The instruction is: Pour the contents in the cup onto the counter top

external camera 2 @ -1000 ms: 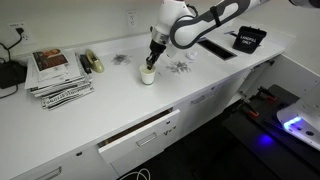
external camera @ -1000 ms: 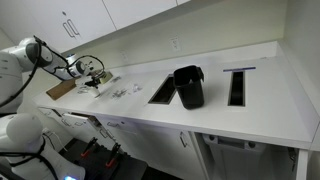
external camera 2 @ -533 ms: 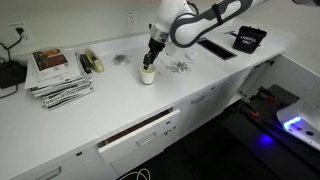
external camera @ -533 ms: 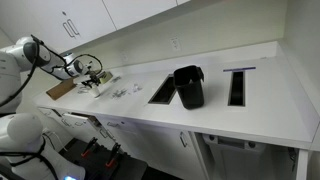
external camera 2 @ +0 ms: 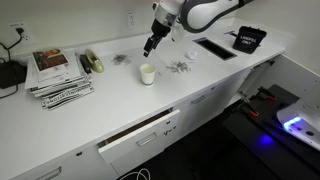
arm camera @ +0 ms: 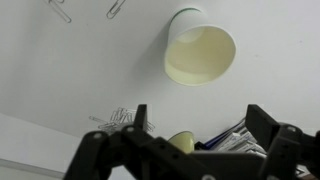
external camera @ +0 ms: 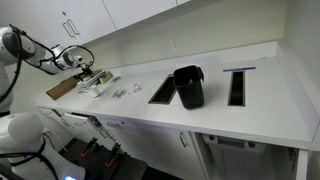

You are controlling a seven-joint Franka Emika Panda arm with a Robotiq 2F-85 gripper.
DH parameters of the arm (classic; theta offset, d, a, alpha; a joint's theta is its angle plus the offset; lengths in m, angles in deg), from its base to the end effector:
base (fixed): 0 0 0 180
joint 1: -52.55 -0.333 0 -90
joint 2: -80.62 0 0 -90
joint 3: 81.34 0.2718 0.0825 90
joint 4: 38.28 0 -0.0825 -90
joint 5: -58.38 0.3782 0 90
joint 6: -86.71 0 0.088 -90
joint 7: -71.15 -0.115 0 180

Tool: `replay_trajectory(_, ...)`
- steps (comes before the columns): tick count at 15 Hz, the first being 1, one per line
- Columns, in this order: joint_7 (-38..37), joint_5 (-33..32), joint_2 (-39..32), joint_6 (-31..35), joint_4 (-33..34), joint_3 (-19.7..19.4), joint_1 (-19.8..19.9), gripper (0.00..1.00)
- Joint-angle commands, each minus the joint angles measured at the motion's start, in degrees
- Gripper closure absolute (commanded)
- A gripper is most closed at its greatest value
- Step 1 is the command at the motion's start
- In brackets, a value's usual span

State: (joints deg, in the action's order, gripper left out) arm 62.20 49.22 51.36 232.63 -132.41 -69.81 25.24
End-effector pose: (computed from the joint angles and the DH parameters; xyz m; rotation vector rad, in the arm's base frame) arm 0.5479 0.4217 0.3241 -2.8181 -0.8574 -0.5678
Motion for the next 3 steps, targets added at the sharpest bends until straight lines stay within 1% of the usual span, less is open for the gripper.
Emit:
replay_trajectory(1,-1.27,-1.19,6.04,1.40,-6.28,-0.48,-0.12,0.00)
replay_trajectory(3,-1.16,-1.48,7.54,1.27,-7.61,-0.21,0.06,0.00)
